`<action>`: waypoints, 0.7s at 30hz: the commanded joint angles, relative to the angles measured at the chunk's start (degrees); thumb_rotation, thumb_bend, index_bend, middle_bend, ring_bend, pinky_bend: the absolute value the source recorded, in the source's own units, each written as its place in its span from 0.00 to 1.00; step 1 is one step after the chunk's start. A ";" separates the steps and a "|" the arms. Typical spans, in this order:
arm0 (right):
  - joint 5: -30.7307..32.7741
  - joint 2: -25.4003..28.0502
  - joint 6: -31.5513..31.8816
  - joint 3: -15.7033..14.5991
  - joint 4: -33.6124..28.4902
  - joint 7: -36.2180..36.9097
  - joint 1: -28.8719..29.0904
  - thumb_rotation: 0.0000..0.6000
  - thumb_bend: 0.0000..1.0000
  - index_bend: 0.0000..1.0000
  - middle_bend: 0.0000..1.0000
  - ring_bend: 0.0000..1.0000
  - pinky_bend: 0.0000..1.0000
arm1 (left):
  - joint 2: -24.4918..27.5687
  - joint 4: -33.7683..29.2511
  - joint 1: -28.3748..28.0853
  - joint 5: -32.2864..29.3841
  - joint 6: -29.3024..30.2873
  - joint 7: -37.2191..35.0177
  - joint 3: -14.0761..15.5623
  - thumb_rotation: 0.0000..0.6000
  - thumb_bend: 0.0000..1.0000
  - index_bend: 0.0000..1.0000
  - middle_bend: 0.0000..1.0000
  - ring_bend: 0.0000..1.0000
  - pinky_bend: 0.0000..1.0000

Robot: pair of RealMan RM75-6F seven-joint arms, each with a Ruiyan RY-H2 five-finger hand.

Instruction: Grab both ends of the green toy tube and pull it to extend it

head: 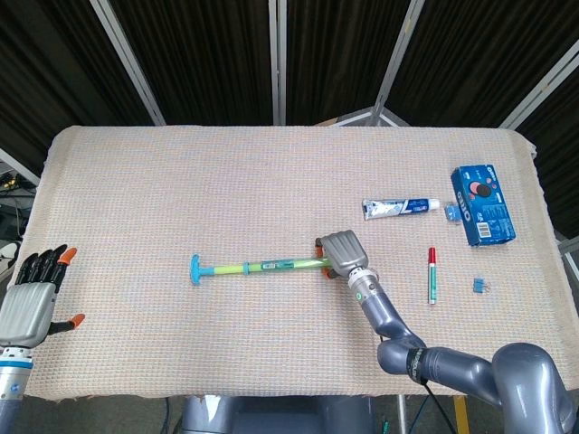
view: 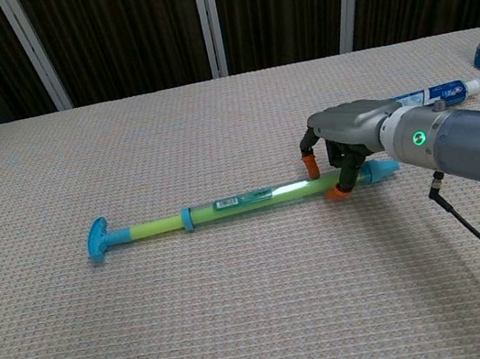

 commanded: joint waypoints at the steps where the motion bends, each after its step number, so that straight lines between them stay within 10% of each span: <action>1: 0.50 0.55 0.32 0.09 -1.18 0.02 -0.21 1.00 0.35 0.63 1.00 1.00 1.00 | -0.36 0.17 -0.56 -0.29 -0.77 0.30 -0.11 1.00 0.00 0.00 0.06 0.05 0.07; 6: 3.46 2.04 0.93 0.15 -4.72 -1.67 -0.55 1.00 0.38 0.64 1.00 1.00 1.00 | -3.85 2.05 -4.32 0.55 -4.64 1.02 -1.29 1.00 0.00 0.00 0.63 0.60 0.65; 10: 6.86 2.88 1.90 0.11 -7.34 -4.28 -0.39 1.00 0.38 0.64 1.00 1.00 1.00 | -8.61 5.12 -9.97 1.66 -11.79 0.91 -2.20 1.00 0.04 0.07 0.82 0.78 0.94; 21: 12.16 3.85 3.27 -0.02 -10.17 -7.63 0.66 1.00 0.40 0.65 1.00 1.00 1.00 | -23.87 15.89 -21.23 -0.94 -22.55 -0.19 -6.56 1.00 0.28 0.33 0.88 0.83 1.00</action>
